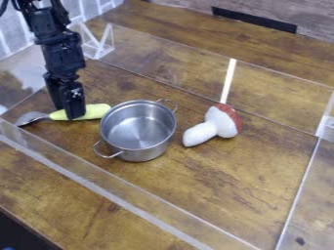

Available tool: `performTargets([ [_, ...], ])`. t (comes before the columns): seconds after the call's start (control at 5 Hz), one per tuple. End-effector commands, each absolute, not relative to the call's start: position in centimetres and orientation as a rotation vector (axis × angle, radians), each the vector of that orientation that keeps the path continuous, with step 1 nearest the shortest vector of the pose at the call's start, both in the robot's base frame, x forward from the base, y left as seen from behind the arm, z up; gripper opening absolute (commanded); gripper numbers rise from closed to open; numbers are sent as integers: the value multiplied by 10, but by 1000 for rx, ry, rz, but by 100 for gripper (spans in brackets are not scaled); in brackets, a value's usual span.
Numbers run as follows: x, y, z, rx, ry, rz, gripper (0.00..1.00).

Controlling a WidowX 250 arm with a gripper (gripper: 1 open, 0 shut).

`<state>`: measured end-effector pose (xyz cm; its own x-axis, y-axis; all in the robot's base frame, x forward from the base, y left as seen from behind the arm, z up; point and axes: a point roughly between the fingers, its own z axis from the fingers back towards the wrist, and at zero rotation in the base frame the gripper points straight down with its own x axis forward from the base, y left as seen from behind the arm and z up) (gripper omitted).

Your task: Move the green spoon to the left side of the table

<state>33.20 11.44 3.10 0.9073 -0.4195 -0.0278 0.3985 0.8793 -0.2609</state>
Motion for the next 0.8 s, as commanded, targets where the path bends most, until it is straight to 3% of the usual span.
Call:
performTargets([
  [0.0, 343, 116, 54, -231, 51, -440, 100],
  [0.2, 343, 123, 62, -233, 54, -435, 0],
  [0.4, 336, 117, 63, -241, 50, -415, 0],
  [0.6, 330, 112, 62, -261, 46, -394, 100],
])
